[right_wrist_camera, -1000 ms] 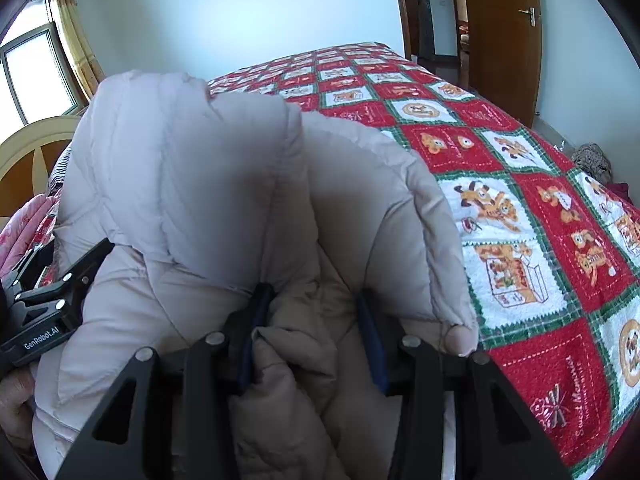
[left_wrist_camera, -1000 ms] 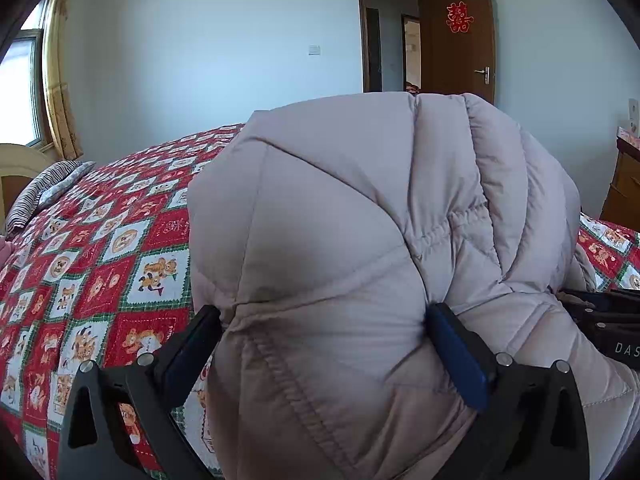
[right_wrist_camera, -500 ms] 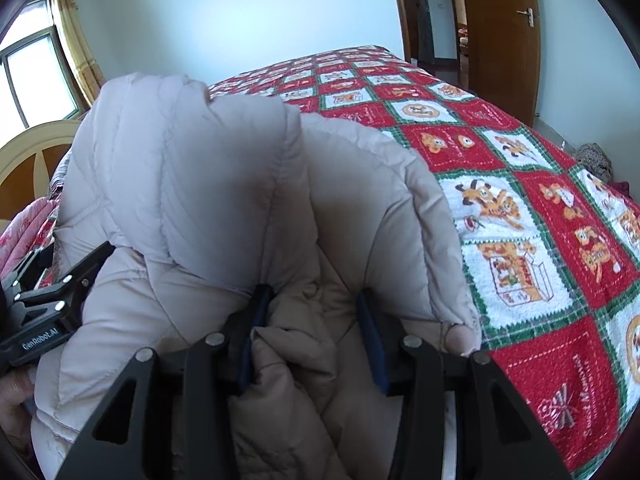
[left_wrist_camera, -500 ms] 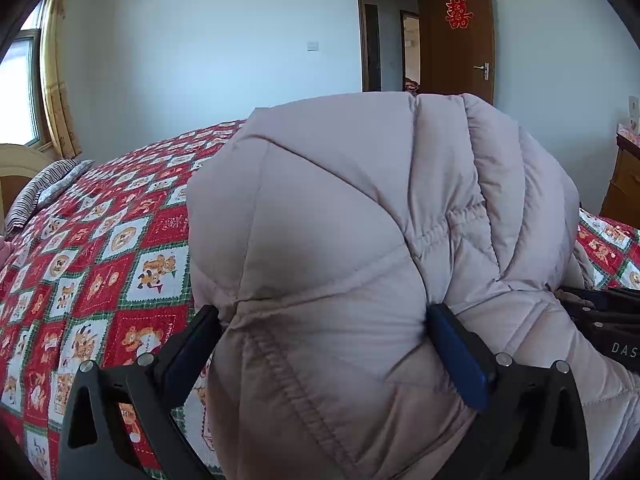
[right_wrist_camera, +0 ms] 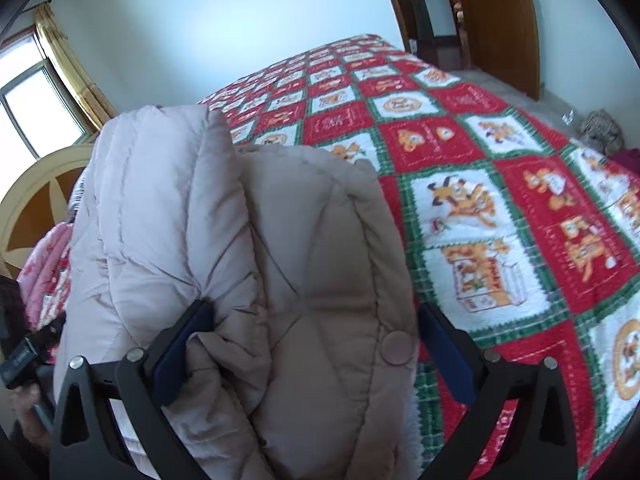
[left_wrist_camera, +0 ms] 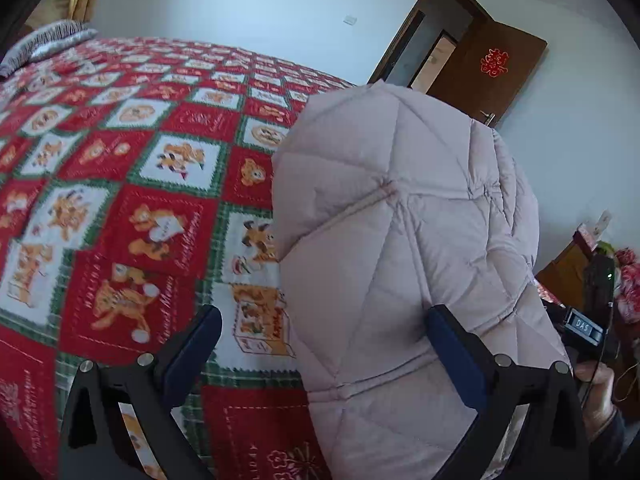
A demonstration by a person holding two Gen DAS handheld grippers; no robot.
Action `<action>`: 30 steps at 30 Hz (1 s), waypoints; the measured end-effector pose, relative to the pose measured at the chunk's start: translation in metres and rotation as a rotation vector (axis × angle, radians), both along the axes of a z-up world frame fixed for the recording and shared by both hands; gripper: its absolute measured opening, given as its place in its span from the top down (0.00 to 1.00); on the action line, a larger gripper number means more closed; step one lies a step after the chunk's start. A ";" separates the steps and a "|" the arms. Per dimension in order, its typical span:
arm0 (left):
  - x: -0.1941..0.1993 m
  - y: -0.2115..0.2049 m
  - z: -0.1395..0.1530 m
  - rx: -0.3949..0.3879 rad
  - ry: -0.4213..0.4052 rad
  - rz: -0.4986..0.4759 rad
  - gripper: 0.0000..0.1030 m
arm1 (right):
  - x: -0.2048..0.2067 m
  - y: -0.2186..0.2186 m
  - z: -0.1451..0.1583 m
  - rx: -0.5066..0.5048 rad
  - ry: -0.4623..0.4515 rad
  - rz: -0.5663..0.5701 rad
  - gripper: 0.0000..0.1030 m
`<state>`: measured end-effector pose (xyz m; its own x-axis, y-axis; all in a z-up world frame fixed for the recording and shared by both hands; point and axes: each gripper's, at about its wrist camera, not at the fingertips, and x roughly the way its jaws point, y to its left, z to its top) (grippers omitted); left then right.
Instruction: Fold large clothes
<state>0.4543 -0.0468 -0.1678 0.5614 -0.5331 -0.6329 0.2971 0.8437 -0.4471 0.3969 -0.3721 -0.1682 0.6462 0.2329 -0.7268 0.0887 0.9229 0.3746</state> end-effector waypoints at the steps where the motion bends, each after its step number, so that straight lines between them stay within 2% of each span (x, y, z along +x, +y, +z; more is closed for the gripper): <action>1: 0.004 -0.001 -0.006 -0.037 0.034 0.003 0.01 | 0.002 -0.002 -0.004 0.032 0.013 0.011 0.00; 4: 0.013 -0.010 -0.020 -0.127 0.110 -0.009 0.01 | 0.010 -0.010 -0.020 0.155 0.035 0.031 0.00; 7: 0.016 -0.024 -0.018 -0.145 0.101 -0.076 0.01 | 0.013 -0.007 -0.023 0.175 0.020 0.058 0.00; 8: 0.015 -0.032 -0.016 -0.151 0.098 -0.117 0.01 | 0.014 -0.003 -0.022 0.192 0.022 0.085 0.11; 9: 0.010 -0.041 -0.010 -0.132 0.067 -0.153 0.01 | 0.015 0.001 -0.022 0.238 0.023 0.123 0.31; 10: 0.003 -0.049 -0.001 -0.076 0.012 -0.167 0.09 | 0.013 0.003 -0.020 0.282 0.015 0.147 0.40; 11: -0.004 -0.055 0.006 -0.035 -0.028 -0.181 0.14 | 0.011 0.006 -0.016 0.275 0.008 0.151 0.53; 12: -0.010 -0.058 0.013 -0.020 -0.051 -0.188 0.25 | 0.009 0.011 -0.012 0.262 0.002 0.156 0.63; 13: -0.014 -0.057 0.020 -0.007 -0.064 -0.186 0.33 | 0.006 0.015 -0.007 0.258 -0.008 0.161 0.66; 14: -0.018 -0.055 0.025 0.008 -0.067 -0.181 0.36 | 0.003 0.017 -0.004 0.272 -0.015 0.161 0.70; 16: -0.033 -0.049 0.040 0.049 -0.114 -0.178 0.44 | -0.002 0.024 -0.002 0.335 -0.024 0.162 0.73; 19: -0.062 -0.029 0.064 0.147 -0.207 -0.144 0.44 | -0.006 0.051 0.001 0.363 -0.036 0.210 0.74; 25: -0.099 0.041 0.106 0.217 -0.264 -0.035 0.46 | 0.007 0.140 0.020 0.392 -0.068 0.346 0.75; 30: -0.125 0.094 0.121 0.286 -0.274 0.073 0.46 | 0.019 0.208 0.033 0.406 -0.062 0.460 0.75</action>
